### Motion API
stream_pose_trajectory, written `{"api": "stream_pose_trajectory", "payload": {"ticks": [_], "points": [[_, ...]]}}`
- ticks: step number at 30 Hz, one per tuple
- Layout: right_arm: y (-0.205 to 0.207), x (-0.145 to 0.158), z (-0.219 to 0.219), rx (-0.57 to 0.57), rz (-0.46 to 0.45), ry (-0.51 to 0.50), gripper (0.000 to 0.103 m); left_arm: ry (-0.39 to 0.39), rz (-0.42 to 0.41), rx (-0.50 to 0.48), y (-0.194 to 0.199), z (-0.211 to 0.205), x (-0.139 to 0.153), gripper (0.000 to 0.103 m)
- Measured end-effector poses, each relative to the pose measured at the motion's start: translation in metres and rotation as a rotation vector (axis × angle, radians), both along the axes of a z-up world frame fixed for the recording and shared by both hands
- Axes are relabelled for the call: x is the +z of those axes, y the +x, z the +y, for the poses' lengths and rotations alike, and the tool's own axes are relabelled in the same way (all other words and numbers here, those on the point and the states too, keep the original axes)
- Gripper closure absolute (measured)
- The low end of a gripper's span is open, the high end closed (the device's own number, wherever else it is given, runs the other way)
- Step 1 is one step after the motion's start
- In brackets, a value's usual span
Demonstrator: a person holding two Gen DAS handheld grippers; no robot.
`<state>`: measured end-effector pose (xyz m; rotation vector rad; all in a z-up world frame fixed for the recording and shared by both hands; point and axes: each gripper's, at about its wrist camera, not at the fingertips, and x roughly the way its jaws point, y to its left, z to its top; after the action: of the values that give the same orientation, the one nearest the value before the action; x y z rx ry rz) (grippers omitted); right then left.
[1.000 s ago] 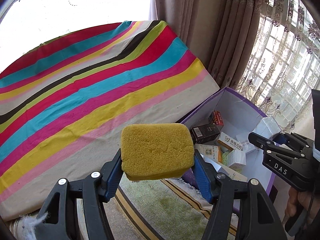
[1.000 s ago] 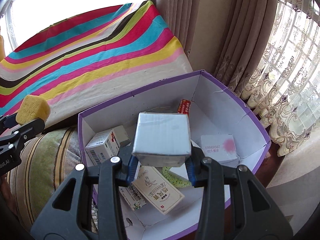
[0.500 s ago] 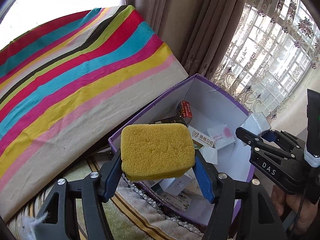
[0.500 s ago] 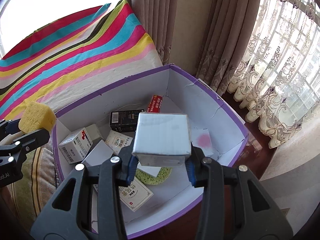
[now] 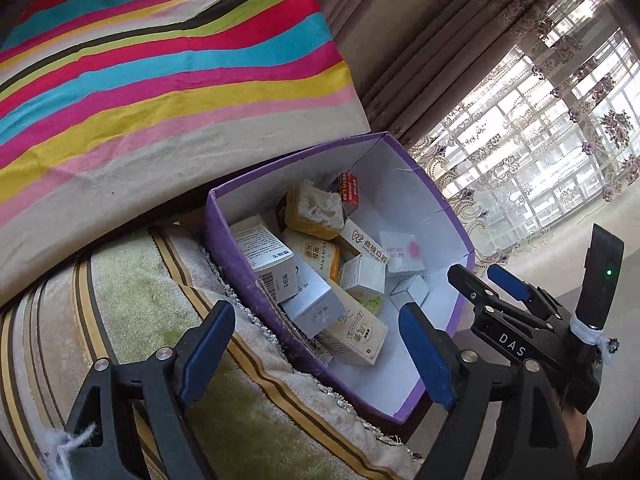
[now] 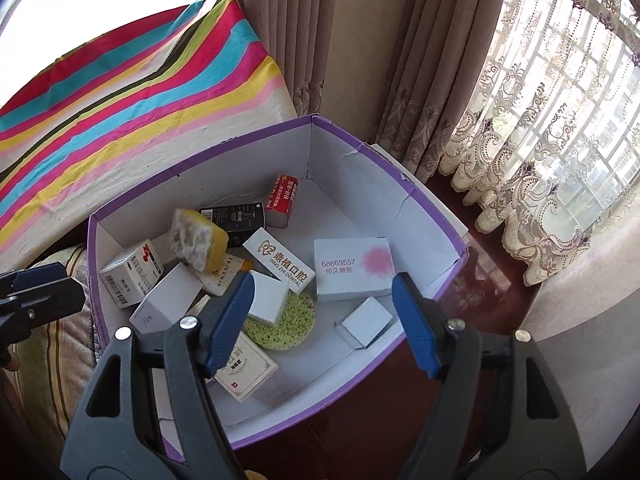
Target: Organize objects
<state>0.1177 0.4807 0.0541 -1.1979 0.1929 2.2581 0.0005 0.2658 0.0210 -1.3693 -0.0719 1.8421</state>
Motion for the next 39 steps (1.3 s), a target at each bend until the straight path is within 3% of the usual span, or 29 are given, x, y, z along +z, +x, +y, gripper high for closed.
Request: {"api": "stream_pose_trajectory", "payload": {"ticks": [7, 13, 18, 21, 30, 39], "points": [[0.010, 0.002, -0.019, 0.021, -0.022, -0.008, 0.023, 0.031, 0.000, 0.028, 0.011, -0.021, 0.002, 0.013], [0.020, 0.001, -0.032, -0.006, -0.065, 0.034, 0.019, -0.027, 0.062, -0.004, 0.020, -0.009, -0.002, 0.008], [0.029, 0.000, -0.033, -0.021, -0.049, 0.012, 0.018, 0.011, 0.044, 0.027, 0.019, -0.010, -0.004, 0.001], [0.033, 0.003, -0.027, -0.038, -0.015, -0.016, 0.018, 0.000, 0.050, 0.030, 0.020, -0.008, -0.006, 0.000], [0.030, 0.007, -0.028, -0.051, -0.012, 0.054, 0.011, 0.016, 0.043, 0.030, 0.013, -0.005, -0.007, 0.000], [0.030, -0.002, -0.013, -0.082, -0.032, -0.016, 0.010, -0.027, 0.010, 0.015, -0.004, 0.011, -0.014, 0.000]]}}
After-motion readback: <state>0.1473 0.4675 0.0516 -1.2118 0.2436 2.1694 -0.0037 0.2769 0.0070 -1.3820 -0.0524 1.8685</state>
